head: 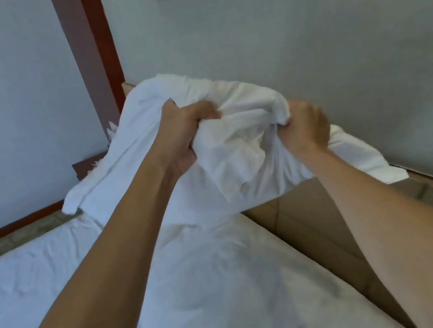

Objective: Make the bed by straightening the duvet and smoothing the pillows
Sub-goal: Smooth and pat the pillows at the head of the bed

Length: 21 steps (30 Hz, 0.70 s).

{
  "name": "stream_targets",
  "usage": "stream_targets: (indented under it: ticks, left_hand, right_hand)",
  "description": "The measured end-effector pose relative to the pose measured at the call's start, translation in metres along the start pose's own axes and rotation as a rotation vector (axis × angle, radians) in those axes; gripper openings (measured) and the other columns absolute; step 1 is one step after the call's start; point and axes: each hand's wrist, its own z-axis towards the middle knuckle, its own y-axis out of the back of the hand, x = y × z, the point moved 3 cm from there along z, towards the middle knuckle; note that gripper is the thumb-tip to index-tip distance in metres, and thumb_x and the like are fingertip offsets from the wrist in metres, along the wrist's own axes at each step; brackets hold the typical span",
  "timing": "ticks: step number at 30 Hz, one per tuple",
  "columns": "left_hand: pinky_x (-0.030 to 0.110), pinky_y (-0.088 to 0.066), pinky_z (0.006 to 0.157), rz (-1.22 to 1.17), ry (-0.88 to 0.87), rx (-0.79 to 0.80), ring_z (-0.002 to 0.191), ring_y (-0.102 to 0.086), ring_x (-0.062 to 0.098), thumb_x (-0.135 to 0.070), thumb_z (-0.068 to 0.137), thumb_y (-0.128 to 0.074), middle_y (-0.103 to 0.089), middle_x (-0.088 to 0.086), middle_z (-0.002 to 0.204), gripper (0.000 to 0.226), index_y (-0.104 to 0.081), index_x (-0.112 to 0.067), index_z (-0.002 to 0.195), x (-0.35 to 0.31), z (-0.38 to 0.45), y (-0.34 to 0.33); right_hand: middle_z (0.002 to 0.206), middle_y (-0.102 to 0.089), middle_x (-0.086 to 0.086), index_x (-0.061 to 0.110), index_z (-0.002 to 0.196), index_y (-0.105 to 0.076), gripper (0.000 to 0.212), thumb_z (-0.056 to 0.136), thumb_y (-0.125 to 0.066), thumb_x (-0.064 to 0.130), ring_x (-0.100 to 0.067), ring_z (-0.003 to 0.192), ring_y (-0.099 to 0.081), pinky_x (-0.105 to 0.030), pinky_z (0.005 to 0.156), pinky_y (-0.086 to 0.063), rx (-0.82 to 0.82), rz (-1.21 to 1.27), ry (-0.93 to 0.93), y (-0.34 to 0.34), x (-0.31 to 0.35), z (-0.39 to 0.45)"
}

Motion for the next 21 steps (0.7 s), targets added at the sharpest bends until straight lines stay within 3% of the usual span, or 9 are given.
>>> stream_targets:
  ticks: [3, 7, 9, 10, 12, 14, 16, 18, 21]
  left_hand:
    - [0.046, -0.059, 0.076, -0.064, 0.091, -0.038, 0.089, -0.068, 0.032, 0.016, 0.066, -0.063, -0.068, 0.019, 0.097, 0.041, -0.06, 0.006, 0.106, 0.066, -0.062, -0.046]
    - [0.048, -0.056, 0.087, -0.341, 0.555, -0.235, 0.103, -0.064, 0.039, 0.003, 0.072, -0.059, -0.064, 0.023, 0.117, 0.039, -0.063, -0.003, 0.11, 0.18, -0.147, -0.079]
    - [0.044, -0.049, 0.094, -0.286, 0.684, -0.385, 0.11, -0.058, 0.037, 0.001, 0.09, -0.049, -0.059, 0.023, 0.124, 0.029, -0.061, -0.003, 0.116, 0.213, -0.188, -0.082]
    - [0.042, -0.044, 0.097, -0.263, 0.73, -0.455, 0.116, -0.054, 0.035, -0.001, 0.097, -0.042, -0.055, 0.022, 0.128, 0.03, -0.058, 0.0, 0.122, 0.227, -0.209, -0.08]
    - [0.041, -0.039, 0.101, -0.276, 0.812, -0.561, 0.121, -0.051, 0.031, -0.004, 0.1, -0.039, -0.052, 0.014, 0.132, 0.023, -0.06, 0.001, 0.108, 0.254, -0.252, -0.067]
    - [0.045, -0.047, 0.099, -0.275, 0.933, -0.627, 0.116, -0.058, 0.037, 0.001, 0.09, -0.054, -0.061, 0.02, 0.128, 0.014, -0.062, 0.004, 0.101, 0.267, -0.292, -0.057]
    - [0.047, -0.053, 0.087, -0.262, 1.022, -0.599, 0.1, -0.065, 0.038, 0.004, 0.079, -0.064, -0.069, 0.021, 0.111, 0.028, -0.065, 0.001, 0.107, 0.271, -0.322, -0.053]
    - [0.044, -0.053, 0.08, -0.203, 1.043, -0.56, 0.091, -0.063, 0.037, 0.003, 0.079, -0.065, -0.068, 0.019, 0.099, 0.023, -0.066, 0.0, 0.102, 0.274, -0.338, -0.051]
    - [0.046, -0.052, 0.089, -0.148, 1.06, -0.558, 0.1, -0.062, 0.037, -0.001, 0.077, -0.068, -0.067, 0.018, 0.103, 0.024, -0.067, -0.003, 0.1, 0.283, -0.348, -0.046]
  right_hand:
    - [0.097, -0.07, -0.024, 0.011, 0.093, -0.071, 0.017, 0.086, -0.058, 0.019, -0.046, 0.093, -0.063, -0.043, 0.072, -0.048, 0.087, -0.098, 0.027, 0.052, -0.08, -0.033]
    - [0.073, -0.064, -0.012, 0.012, 0.071, -0.065, 0.014, 0.084, -0.062, 0.012, -0.028, 0.072, -0.061, -0.031, 0.055, -0.043, 0.792, -0.128, -0.065, 0.073, -0.175, -0.1]
    - [0.067, -0.056, -0.007, 0.011, 0.066, -0.058, 0.018, 0.084, -0.059, 0.007, -0.019, 0.064, -0.051, -0.028, 0.05, -0.036, 0.999, -0.128, -0.123, 0.063, -0.2, -0.144]
    - [0.069, -0.057, -0.006, 0.011, 0.067, -0.06, 0.016, 0.083, -0.059, 0.008, -0.019, 0.065, -0.052, -0.027, 0.05, -0.036, 1.045, -0.121, -0.132, 0.055, -0.208, -0.167]
    - [0.071, -0.058, -0.004, 0.01, 0.065, -0.062, 0.017, 0.081, -0.06, 0.007, -0.019, 0.067, -0.052, -0.026, 0.05, -0.037, 1.131, -0.105, -0.177, 0.04, -0.222, -0.211]
    - [0.065, -0.045, 0.0, 0.02, 0.054, -0.045, 0.034, 0.078, -0.055, -0.002, -0.018, 0.061, -0.042, -0.027, 0.05, -0.03, 1.159, -0.071, -0.229, 0.034, -0.233, -0.24]
    - [0.065, -0.029, 0.002, 0.023, 0.055, -0.025, 0.042, 0.071, -0.048, -0.008, -0.018, 0.059, -0.028, -0.029, 0.053, -0.021, 1.127, -0.05, -0.238, 0.04, -0.239, -0.255]
    - [0.069, -0.022, 0.001, 0.024, 0.06, -0.018, 0.042, 0.068, -0.046, -0.007, -0.018, 0.064, -0.022, -0.029, 0.057, -0.017, 1.13, -0.046, -0.239, 0.049, -0.241, -0.264]
    - [0.069, -0.022, 0.0, 0.023, 0.059, -0.018, 0.042, 0.071, -0.05, -0.002, -0.018, 0.067, -0.022, -0.03, 0.059, -0.018, 1.148, -0.074, -0.263, 0.059, -0.248, -0.277]
